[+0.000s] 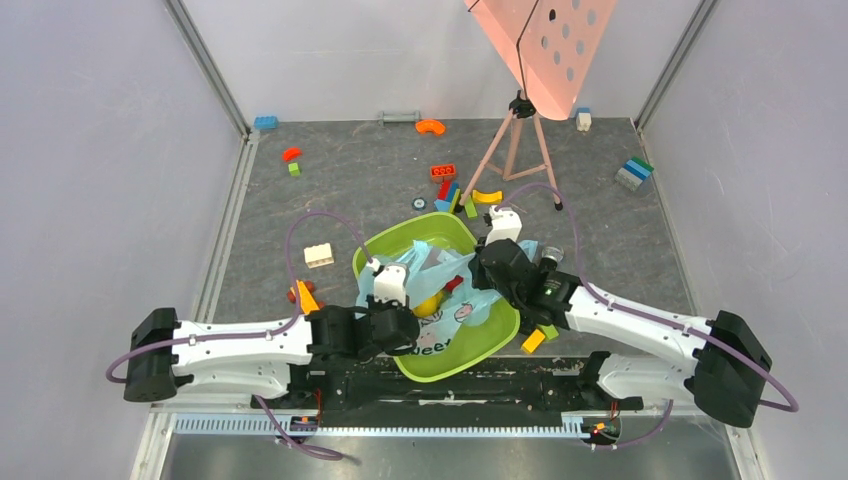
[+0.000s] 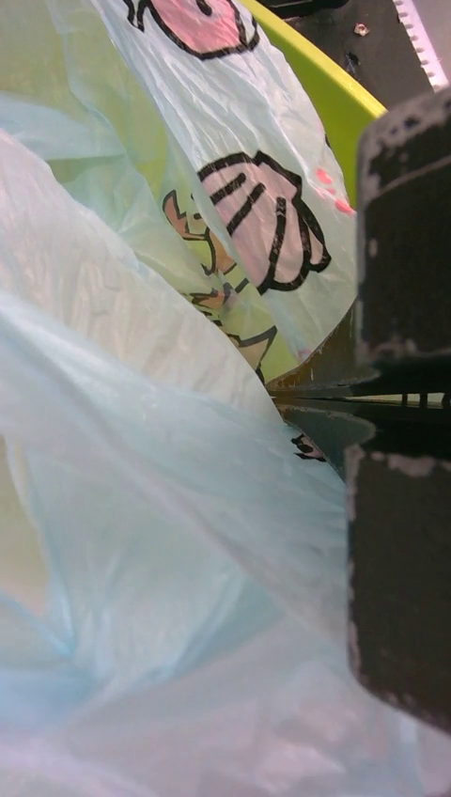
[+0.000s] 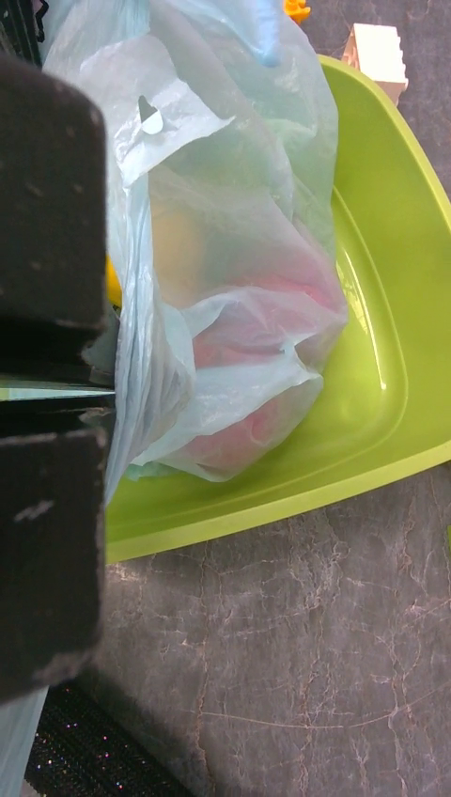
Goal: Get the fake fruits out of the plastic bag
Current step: Adjust the plastic bag in the bin.
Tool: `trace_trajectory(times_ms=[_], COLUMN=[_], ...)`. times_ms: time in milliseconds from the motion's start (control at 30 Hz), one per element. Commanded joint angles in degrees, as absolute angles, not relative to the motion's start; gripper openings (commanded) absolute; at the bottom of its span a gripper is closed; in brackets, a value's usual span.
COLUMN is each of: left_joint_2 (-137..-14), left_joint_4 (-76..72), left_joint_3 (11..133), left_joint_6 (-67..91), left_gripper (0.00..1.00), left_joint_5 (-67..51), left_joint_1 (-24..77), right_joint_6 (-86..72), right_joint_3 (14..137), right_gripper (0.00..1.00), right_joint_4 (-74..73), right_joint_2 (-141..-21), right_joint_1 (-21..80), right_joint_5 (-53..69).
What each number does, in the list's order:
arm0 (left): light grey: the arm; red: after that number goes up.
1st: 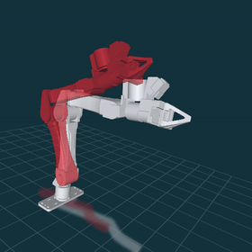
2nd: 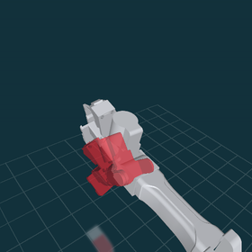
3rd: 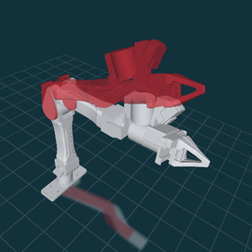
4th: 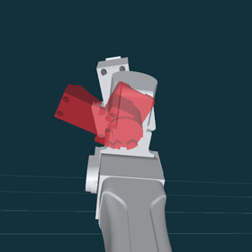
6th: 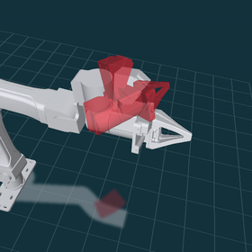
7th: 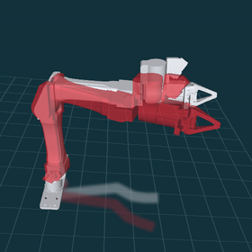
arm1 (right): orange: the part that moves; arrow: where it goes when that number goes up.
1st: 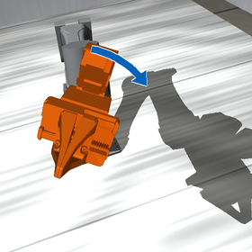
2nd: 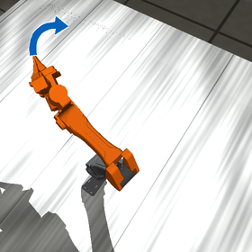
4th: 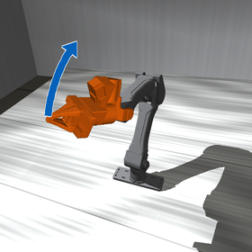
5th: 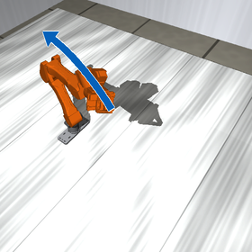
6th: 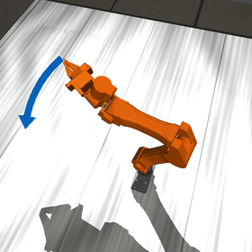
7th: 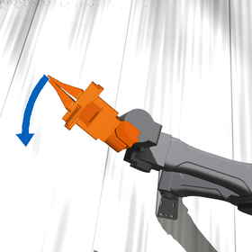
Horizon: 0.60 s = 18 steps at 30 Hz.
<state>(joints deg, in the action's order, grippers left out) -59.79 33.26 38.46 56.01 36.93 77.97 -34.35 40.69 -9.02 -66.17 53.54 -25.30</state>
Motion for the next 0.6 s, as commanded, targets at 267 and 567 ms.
trace_trajectory(times_ms=[267,567], left_joint_2=[-54.3,-52.2], left_joint_4=[38.9,38.5], left_joint_3=[35.5,36.9], left_joint_6=[60.7,59.2], left_gripper=[0.02,0.02], left_joint_5=[38.5,39.6], left_joint_1=[77.9,77.8], right_joint_6=[-30.5,-26.2], right_joint_3=[40.2,38.8], right_gripper=[0.00,0.00], right_joint_4=[-9.9,-4.4], right_joint_2=[-63.5,-61.9], right_joint_1=[48.7,46.9], right_joint_5=[-26.7,-15.1])
